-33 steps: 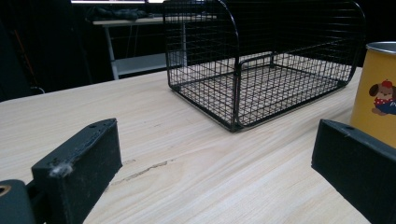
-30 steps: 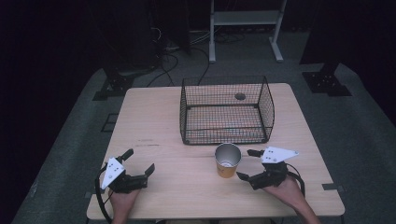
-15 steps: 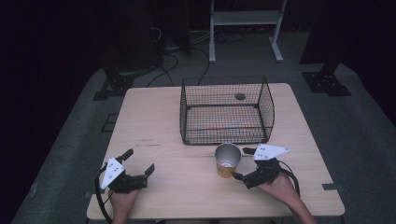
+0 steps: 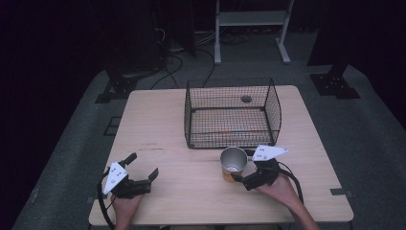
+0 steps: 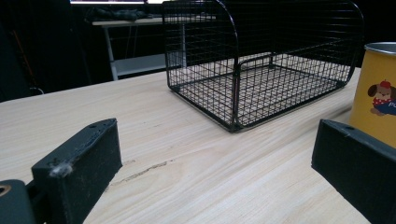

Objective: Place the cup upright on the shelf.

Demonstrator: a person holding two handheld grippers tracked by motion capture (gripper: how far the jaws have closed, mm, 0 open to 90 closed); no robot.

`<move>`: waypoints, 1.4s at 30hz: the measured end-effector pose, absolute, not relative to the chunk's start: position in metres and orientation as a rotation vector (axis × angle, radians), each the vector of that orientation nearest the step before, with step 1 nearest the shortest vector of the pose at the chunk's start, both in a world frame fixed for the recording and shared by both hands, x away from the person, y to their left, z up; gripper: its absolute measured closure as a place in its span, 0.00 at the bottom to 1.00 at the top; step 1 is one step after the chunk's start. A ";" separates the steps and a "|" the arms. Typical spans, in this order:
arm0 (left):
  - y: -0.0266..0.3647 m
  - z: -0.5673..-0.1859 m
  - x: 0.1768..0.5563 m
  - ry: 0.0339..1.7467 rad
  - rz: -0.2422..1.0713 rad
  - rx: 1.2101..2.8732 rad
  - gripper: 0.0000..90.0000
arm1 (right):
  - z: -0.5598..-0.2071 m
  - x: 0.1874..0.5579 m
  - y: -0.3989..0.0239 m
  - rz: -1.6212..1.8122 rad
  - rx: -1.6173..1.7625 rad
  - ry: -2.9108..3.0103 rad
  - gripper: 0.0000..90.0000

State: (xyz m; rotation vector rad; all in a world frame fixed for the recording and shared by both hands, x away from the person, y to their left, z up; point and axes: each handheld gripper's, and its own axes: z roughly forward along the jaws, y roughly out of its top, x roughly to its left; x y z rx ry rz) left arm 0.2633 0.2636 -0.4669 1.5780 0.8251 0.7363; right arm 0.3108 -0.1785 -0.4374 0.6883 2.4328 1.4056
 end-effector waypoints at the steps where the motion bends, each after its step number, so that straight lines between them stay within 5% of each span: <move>1: 0.264 -0.467 0.263 0.825 0.737 1.578 0.01 | -0.438 0.312 -0.177 1.407 0.690 2.432 0.03; 42: 0.264 -0.467 0.263 0.822 0.737 1.577 0.01 | -0.429 0.325 -0.168 1.493 0.658 2.510 0.14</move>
